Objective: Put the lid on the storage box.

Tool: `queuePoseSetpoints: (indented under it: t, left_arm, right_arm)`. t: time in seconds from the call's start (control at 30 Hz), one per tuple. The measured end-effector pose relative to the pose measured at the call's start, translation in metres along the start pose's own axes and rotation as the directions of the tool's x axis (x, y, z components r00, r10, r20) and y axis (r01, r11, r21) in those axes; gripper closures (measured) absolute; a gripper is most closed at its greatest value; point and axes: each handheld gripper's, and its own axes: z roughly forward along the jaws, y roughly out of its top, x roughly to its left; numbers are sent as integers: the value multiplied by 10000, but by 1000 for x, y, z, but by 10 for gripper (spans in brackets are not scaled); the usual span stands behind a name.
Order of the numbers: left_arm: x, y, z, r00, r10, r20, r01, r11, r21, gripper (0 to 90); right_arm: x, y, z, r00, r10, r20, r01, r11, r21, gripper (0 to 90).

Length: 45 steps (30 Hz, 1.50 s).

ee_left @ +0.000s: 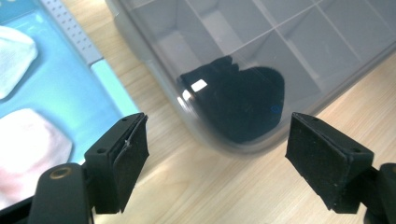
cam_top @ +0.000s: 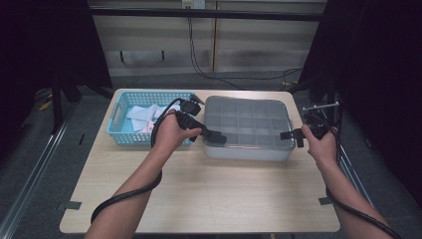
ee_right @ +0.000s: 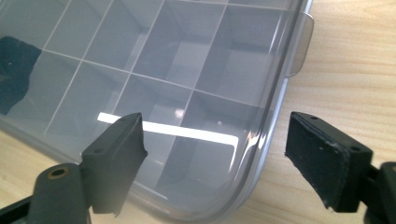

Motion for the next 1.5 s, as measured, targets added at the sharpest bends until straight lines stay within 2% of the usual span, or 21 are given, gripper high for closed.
queuePoseSetpoints:
  t: [0.27,0.47,0.63,0.8,0.93,0.97,1.1,1.2,1.23,1.27,1.37,1.5]
  left_arm:
    - [2,-12,-7,9998,158,102,-157,9999,-63,203]
    - [0,-19,-5,9993,228,285,-224,9997,-137,212]
    - [-6,-8,5,9984,256,511,-233,9987,-452,220]
    - [-13,2,19,9973,4,737,23,9993,-369,232]
    - [-16,5,30,9973,96,733,-84,9998,-166,236]
    - [-17,5,31,9980,48,637,-40,9999,-126,209]
    - [-14,7,33,9989,26,470,-24,10000,-37,232]
    - [-16,8,35,9991,70,422,-75,9999,127,205]
    - [-17,9,35,9991,-50,417,45,9999,127,200]
    - [-18,10,35,9994,49,354,-55,9998,173,192]
    - [-20,11,38,9997,-46,228,43,9999,137,164]
    - [-16,9,41,9999,-34,97,32,9997,238,168]
  right_arm:
    - [4,-2,-5,9998,-181,-29,182,9998,68,184]
    - [5,-9,-5,9997,-250,-86,251,9995,165,184]
    - [6,-11,-2,9996,-230,-136,234,9993,293,184]
    - [7,-10,2,9992,-367,-127,372,9985,391,184]
    - [6,-9,4,9994,-314,-144,320,9984,457,184]
    - [5,-9,5,9994,-331,-142,337,9984,449,184]
    - [3,-9,6,9994,-244,-234,255,9987,448,185]
    - [1,-10,7,9994,-109,-321,122,9991,405,178]
    - [1,-10,7,9994,-100,-332,113,9992,391,178]
    - [1,-10,7,9995,-87,-319,99,9992,375,174]
    - [1,-10,7,9993,76,-367,-62,9993,369,168]
    - [0,-9,6,9987,174,-479,-157,9993,349,173]
